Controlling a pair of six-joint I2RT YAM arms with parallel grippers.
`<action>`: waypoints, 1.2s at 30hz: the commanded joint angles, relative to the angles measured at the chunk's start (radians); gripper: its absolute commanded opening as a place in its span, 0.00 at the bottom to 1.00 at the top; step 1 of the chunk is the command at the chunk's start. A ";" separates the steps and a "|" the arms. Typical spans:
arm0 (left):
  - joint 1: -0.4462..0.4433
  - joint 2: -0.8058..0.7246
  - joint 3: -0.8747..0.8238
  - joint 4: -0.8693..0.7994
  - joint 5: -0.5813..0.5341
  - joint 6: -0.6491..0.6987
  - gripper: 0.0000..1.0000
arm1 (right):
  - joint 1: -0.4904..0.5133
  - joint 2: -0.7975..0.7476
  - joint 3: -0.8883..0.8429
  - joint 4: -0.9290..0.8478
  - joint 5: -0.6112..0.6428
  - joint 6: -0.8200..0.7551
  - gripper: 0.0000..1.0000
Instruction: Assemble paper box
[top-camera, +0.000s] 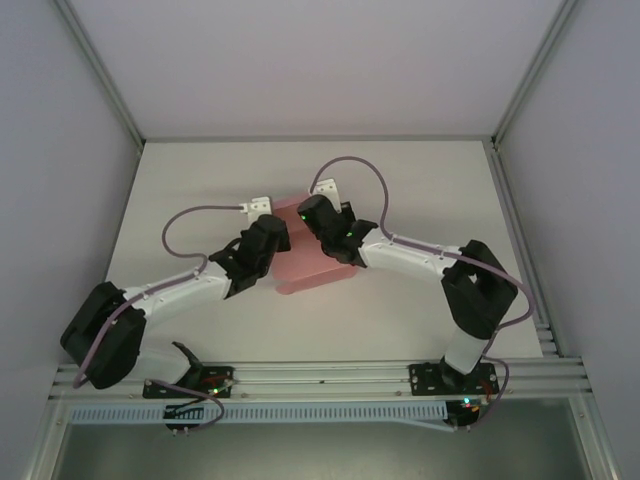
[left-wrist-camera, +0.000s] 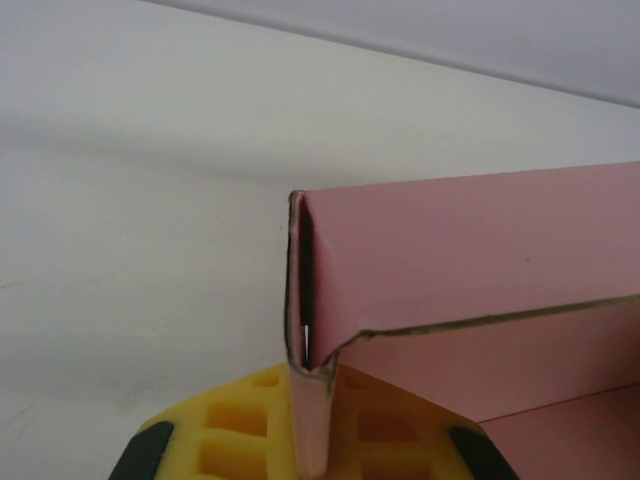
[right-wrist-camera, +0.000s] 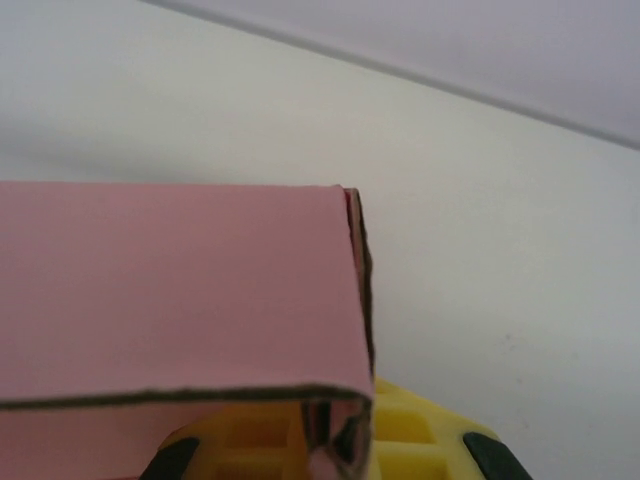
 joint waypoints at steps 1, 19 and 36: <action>0.020 -0.006 0.027 -0.189 -0.168 -0.091 0.00 | -0.049 0.021 -0.050 -0.086 0.328 -0.050 0.00; 0.032 0.001 0.042 -0.199 -0.115 -0.067 0.00 | -0.053 -0.055 -0.192 0.201 -0.026 -0.199 0.19; 0.079 -0.013 0.064 -0.068 0.154 0.225 0.00 | -0.093 -0.439 -0.274 0.179 -0.533 -0.034 1.00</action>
